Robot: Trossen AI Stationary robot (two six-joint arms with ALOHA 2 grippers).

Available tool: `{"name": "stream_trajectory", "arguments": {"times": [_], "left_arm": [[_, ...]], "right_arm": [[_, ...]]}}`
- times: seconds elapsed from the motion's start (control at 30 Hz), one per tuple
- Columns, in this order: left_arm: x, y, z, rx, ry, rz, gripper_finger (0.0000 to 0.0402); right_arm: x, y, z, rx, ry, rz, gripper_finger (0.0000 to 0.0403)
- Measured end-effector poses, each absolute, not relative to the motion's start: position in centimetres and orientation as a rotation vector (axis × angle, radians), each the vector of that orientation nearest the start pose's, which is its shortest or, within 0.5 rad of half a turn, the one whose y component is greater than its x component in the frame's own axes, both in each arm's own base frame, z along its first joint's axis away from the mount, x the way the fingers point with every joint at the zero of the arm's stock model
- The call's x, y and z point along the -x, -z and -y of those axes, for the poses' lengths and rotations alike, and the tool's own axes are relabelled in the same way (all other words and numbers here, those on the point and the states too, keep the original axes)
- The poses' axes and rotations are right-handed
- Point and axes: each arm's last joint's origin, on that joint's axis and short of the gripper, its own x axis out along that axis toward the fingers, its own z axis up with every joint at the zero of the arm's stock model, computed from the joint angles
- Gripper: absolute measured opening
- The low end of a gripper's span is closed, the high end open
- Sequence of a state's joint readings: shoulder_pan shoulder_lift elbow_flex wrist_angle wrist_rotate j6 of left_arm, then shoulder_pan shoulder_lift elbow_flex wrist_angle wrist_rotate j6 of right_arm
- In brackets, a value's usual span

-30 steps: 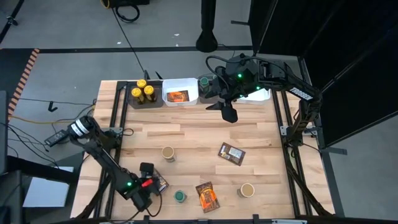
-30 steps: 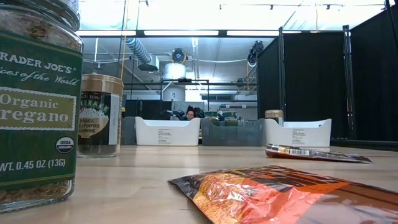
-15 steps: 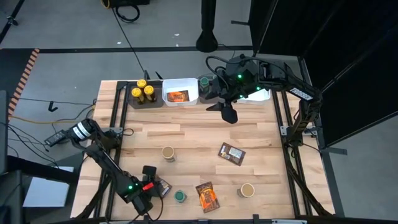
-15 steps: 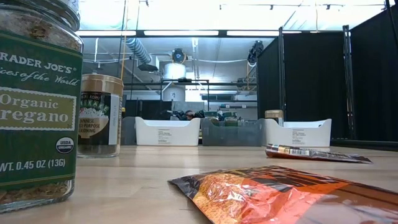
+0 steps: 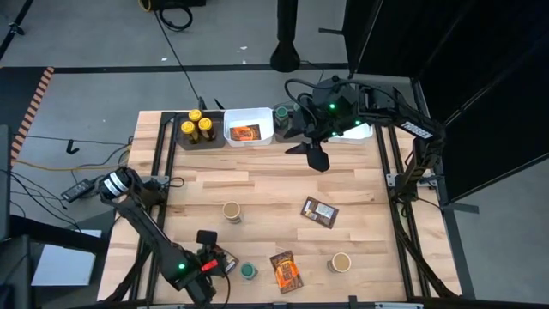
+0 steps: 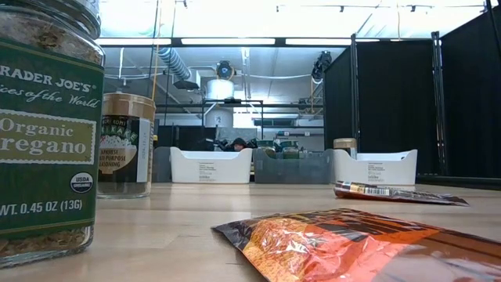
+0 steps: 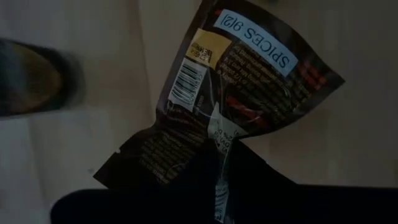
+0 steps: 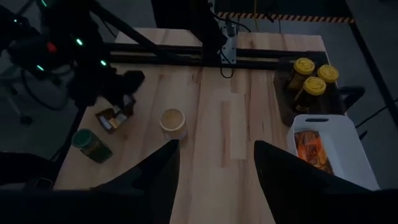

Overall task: Sort spices by type
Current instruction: Put the bottom left orange seasoning pack into the left white bin

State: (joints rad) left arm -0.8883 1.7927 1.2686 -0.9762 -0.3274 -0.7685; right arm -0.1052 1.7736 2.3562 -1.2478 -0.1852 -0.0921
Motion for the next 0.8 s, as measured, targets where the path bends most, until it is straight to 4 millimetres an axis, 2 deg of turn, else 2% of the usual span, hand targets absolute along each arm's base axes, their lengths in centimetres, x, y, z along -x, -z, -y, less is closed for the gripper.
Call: {"name": "stream_trajectory", "arguments": {"times": [0.17, 0.23, 0.3, 0.37, 0.5, 0.63, 0.8], "left_arm": [[-22.1, -25.3, 25.3, -0.227, -0.074, -1.243, 0.0015], [-22.4, -27.3, 24.5, -0.272, -0.139, -1.227, 0.0016], [-22.6, -29.3, 22.9, -0.318, -0.24, -1.208, 0.0016], [-23.0, -31.2, 20.7, -0.334, -0.332, -1.187, 0.0015], [-24.2, -34.1, 15.9, -0.216, -0.454, -1.09, 0.0015], [-25.3, -36.4, 9.4, -0.108, -0.652, -1.027, 0.0015], [-26.5, -37.7, 0.9, 0.026, -0.845, -0.988, 0.0014]], "right_arm": [[-30.6, -49.7, 2.8, 0.042, -0.118, -0.621, 0.0215], [-30.0, -50.2, 2.9, 0.046, -0.112, -0.605, 0.0215], [-29.4, -50.5, 3.0, 0.046, -0.106, -0.591, 0.0215], [-28.9, -50.9, 3.0, 0.047, -0.102, -0.58, 0.0215], [-28.2, -51.3, 3.0, 0.049, -0.101, -0.569, 0.0215], [-27.8, -51.3, 2.9, 0.039, -0.099, -0.583, 0.0215], [-27.7, -51.2, 2.9, 0.026, -0.097, -0.597, 0.0215]]}}
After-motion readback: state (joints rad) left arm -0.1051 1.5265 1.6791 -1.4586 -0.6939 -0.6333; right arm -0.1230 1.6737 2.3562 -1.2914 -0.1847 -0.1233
